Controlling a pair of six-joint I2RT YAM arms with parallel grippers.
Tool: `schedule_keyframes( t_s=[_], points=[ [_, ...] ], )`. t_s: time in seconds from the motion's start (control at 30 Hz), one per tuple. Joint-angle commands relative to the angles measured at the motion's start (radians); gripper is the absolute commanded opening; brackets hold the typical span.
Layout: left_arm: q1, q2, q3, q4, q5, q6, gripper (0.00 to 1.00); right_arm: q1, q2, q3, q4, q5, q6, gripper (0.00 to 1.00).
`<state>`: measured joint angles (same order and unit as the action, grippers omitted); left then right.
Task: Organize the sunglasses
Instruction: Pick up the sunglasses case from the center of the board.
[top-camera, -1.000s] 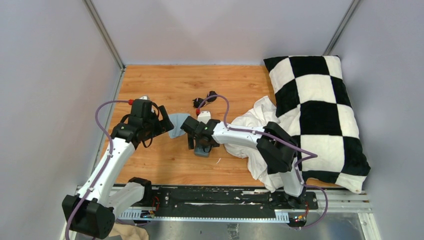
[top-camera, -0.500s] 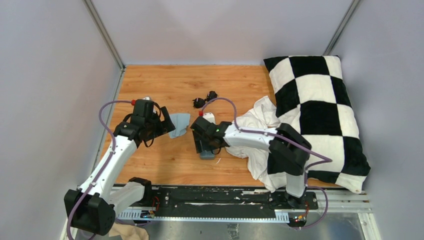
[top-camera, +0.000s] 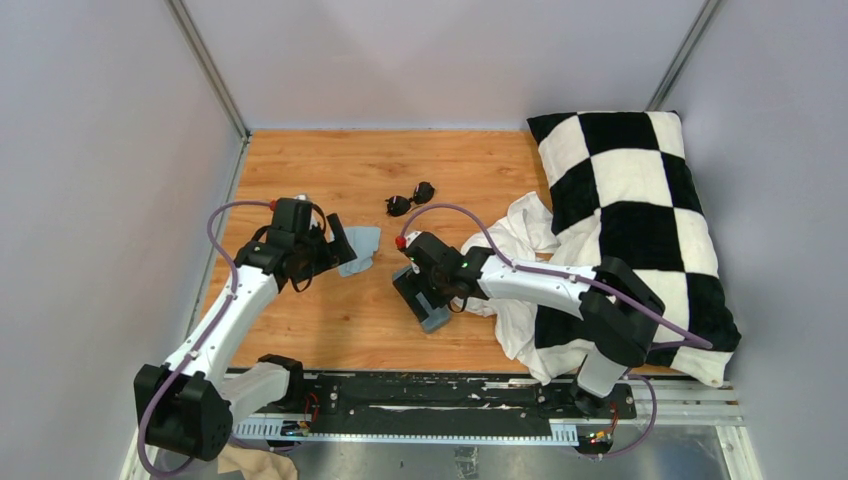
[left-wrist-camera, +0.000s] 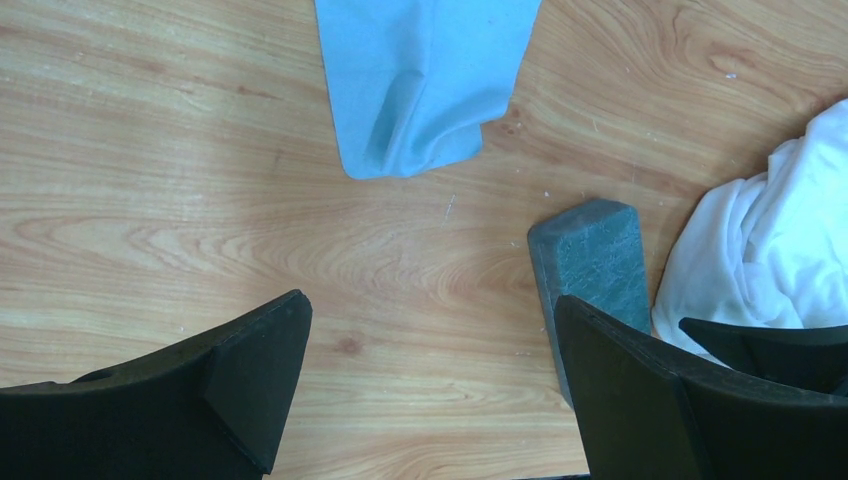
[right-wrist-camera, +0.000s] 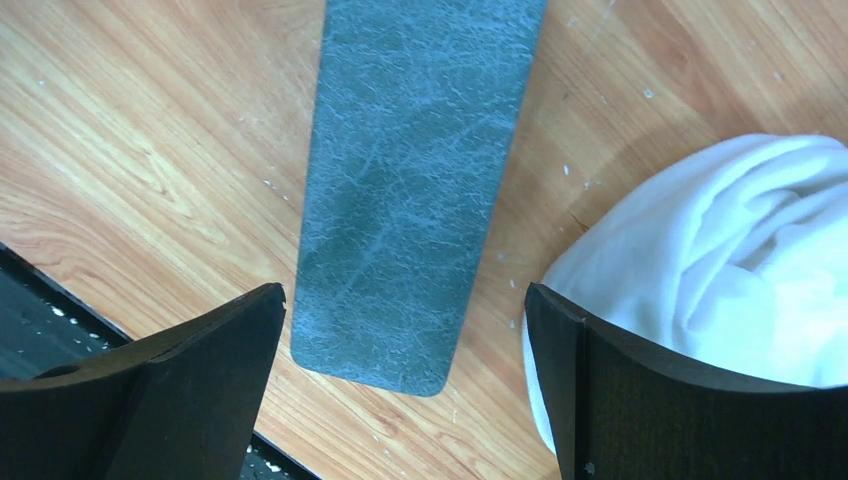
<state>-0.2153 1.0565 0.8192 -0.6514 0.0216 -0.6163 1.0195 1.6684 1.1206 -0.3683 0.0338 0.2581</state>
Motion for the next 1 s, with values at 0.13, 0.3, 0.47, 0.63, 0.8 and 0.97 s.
schedule_keyframes(
  t_s=[0.13,0.3,0.47,0.63,0.8,0.97],
  points=[
    [0.007,-0.059,-0.038,0.048,0.008,-0.007,1.00,0.036,-0.046,-0.053,0.057,-0.003,0.022,0.98],
    [0.007,-0.131,-0.108,0.114,-0.020,-0.027,0.99,0.043,-0.017,-0.086,0.122,-0.051,0.054,0.98],
    [0.007,-0.164,-0.143,0.146,0.005,-0.031,1.00,0.044,0.031,-0.089,0.123,0.027,0.079,0.98],
    [0.007,-0.065,-0.086,0.088,0.068,0.038,1.00,0.043,0.045,-0.096,0.136,0.028,0.102,0.88],
    [0.007,-0.011,-0.081,0.086,0.108,0.044,1.00,0.044,0.051,-0.096,0.131,0.041,0.111,0.78],
    [0.007,-0.018,-0.094,0.107,0.118,0.028,1.00,0.044,0.068,-0.091,0.119,0.058,0.123,0.83]
  ],
)
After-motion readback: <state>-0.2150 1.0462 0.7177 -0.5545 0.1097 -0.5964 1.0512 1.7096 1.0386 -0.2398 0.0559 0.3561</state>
